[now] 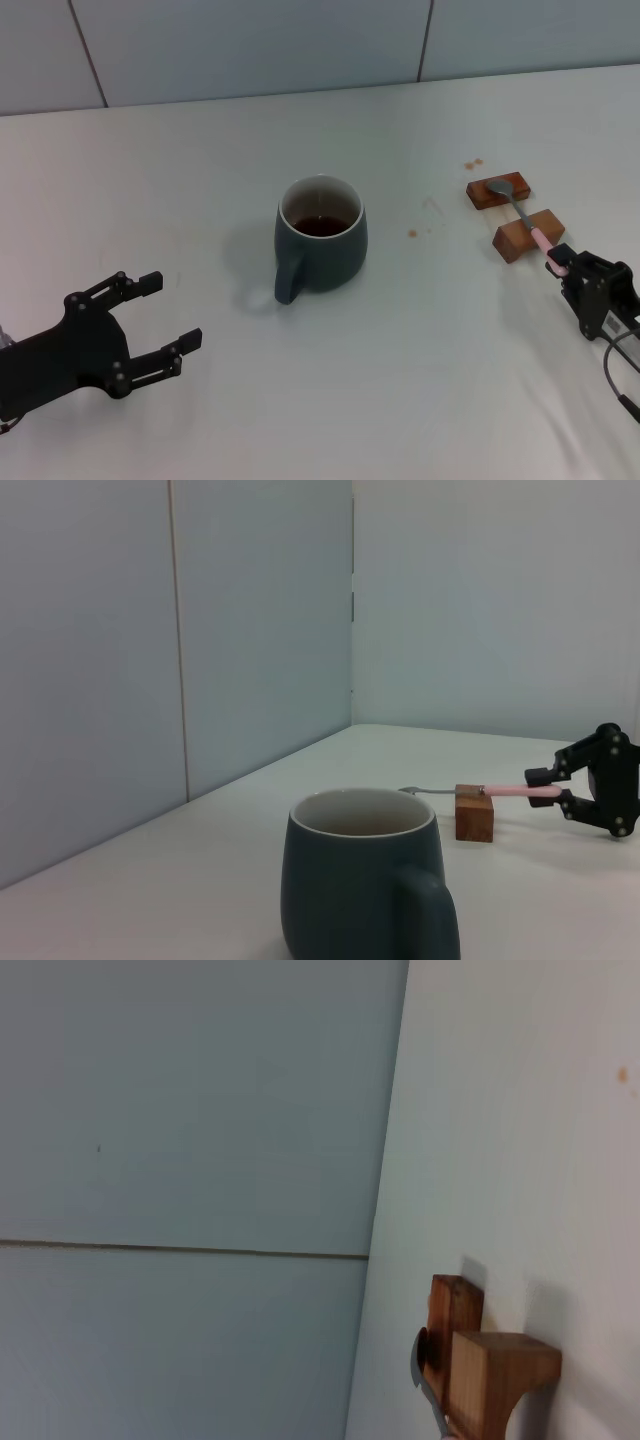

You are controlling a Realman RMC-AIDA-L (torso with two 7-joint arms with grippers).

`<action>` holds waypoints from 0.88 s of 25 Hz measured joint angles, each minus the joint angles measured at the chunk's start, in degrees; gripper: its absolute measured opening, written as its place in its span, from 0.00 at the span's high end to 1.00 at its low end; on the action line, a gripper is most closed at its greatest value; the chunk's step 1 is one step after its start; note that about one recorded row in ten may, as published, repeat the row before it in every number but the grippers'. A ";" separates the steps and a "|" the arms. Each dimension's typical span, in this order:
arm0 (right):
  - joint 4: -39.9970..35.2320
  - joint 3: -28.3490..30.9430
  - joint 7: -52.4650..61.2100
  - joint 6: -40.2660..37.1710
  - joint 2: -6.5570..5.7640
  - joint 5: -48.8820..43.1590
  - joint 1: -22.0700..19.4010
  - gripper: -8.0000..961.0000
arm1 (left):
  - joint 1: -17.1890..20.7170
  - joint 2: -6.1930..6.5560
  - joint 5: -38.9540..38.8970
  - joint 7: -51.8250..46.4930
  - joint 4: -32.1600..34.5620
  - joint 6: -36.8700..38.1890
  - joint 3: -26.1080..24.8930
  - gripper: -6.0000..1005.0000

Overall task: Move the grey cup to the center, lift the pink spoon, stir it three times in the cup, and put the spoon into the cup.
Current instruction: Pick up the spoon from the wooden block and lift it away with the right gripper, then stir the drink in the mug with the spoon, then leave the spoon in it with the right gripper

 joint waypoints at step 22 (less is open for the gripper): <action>-33.09 -0.19 2.00 -23.89 -0.22 0.31 1.75 0.88 | -0.10 0.08 0.00 -0.47 0.80 0.06 0.89 0.17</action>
